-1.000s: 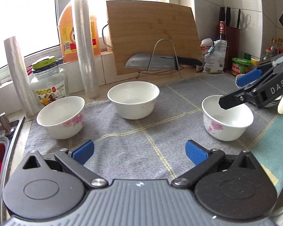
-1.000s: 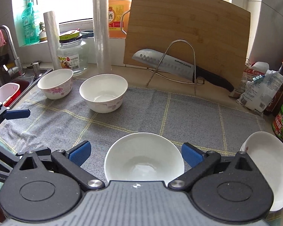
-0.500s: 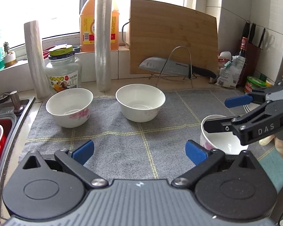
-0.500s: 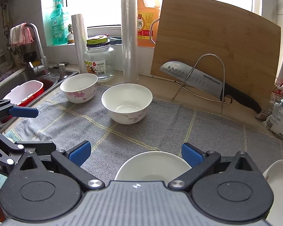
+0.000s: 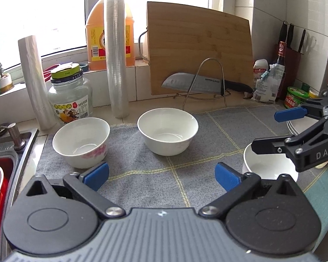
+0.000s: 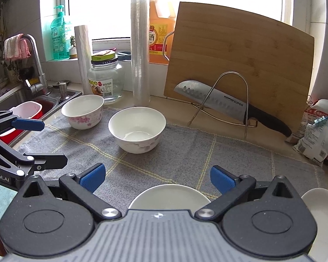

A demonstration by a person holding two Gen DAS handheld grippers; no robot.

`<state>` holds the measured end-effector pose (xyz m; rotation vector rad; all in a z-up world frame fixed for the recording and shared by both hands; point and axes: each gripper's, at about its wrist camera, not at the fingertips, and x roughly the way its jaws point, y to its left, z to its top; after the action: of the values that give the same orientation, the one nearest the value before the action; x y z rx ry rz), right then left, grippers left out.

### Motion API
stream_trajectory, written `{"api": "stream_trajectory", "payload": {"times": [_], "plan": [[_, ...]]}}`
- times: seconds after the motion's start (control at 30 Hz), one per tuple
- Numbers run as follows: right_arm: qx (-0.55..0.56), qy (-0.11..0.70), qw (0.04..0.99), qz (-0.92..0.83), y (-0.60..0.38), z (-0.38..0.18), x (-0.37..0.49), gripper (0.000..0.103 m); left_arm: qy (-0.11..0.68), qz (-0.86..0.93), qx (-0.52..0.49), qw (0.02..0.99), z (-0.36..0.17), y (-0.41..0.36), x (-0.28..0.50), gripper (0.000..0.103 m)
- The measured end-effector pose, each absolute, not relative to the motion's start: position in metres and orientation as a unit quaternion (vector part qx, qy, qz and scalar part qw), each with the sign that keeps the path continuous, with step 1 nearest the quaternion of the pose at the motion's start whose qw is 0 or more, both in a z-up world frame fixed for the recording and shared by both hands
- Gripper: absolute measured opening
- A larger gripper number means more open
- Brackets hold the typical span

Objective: Organize plates and bowls

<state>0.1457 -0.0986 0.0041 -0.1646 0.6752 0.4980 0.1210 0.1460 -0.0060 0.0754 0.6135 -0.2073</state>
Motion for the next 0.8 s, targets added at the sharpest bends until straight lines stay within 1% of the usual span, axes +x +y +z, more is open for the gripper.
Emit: {"api": "stream_trajectory", "payload": {"times": [0.13, 0.2, 0.3, 0.5, 0.73, 0.8], "plan": [[-0.073, 0.326, 0.914, 0.231, -0.084, 0.010, 0.148, 0.103, 0.260, -0.067, 0.091, 0.959, 0.000, 0.150, 0.123, 0.102], [-0.082, 0.322, 0.915, 0.227, -0.075, 0.012, 0.149, 0.103, 0.249, -0.075, 0.100, 0.960, 0.004, 0.156, 0.127, 0.102], [-0.089, 0.325, 0.914, 0.227, -0.061, 0.011, 0.155, 0.103, 0.269, -0.111, 0.077, 0.954, 0.008, 0.167, 0.140, 0.102], [-0.103, 0.339, 0.907, 0.227, -0.041, -0.001, 0.171, 0.103, 0.295, -0.133, 0.068, 0.944, 0.009, 0.177, 0.174, 0.102], [-0.119, 0.351, 0.899, 0.233, -0.025, -0.014, 0.196, 0.103, 0.366, -0.174, 0.028, 0.914, 0.001, 0.173, 0.236, 0.102], [-0.127, 0.355, 0.896, 0.234, -0.022, -0.019, 0.202, 0.103, 0.372, -0.181, 0.017, 0.910, 0.000, 0.171, 0.251, 0.102]]}}
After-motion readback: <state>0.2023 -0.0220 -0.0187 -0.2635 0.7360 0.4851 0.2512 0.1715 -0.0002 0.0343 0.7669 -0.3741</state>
